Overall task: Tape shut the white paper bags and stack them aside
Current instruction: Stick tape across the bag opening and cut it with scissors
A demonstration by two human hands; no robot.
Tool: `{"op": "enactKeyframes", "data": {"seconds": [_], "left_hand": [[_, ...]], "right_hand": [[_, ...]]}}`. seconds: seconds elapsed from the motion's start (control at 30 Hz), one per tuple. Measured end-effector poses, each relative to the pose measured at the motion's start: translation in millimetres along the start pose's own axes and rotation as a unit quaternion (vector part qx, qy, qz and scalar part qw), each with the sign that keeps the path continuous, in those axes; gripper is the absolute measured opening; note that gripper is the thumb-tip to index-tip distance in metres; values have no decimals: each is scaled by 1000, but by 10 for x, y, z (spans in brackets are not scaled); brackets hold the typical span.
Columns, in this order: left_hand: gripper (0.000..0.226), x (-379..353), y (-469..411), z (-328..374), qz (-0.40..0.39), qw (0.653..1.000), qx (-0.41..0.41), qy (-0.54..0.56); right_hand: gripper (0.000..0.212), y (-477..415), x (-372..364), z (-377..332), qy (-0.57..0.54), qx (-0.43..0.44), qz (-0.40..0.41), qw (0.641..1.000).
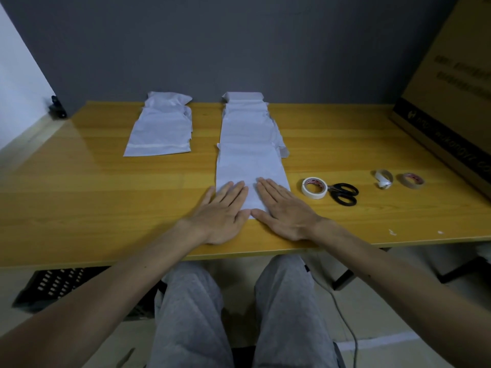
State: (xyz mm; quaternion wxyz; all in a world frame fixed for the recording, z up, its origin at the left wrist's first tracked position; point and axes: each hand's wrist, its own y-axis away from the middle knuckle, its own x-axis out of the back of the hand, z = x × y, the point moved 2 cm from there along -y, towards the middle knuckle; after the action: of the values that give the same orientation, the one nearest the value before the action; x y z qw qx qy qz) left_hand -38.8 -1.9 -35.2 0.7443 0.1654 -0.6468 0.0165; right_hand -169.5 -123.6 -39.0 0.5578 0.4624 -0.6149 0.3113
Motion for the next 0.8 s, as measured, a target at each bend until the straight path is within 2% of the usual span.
{"op": "enactKeyframes", "data": {"seconds": [0.4, 0.8], "left_hand": [[60, 14, -24, -42, -33, 999, -7, -9], [60, 14, 72, -99, -35, 999, 2, 3]], "right_hand": [[59, 366, 61, 376, 39, -10, 0, 999], [63, 362, 40, 359, 63, -29, -1, 998]]}}
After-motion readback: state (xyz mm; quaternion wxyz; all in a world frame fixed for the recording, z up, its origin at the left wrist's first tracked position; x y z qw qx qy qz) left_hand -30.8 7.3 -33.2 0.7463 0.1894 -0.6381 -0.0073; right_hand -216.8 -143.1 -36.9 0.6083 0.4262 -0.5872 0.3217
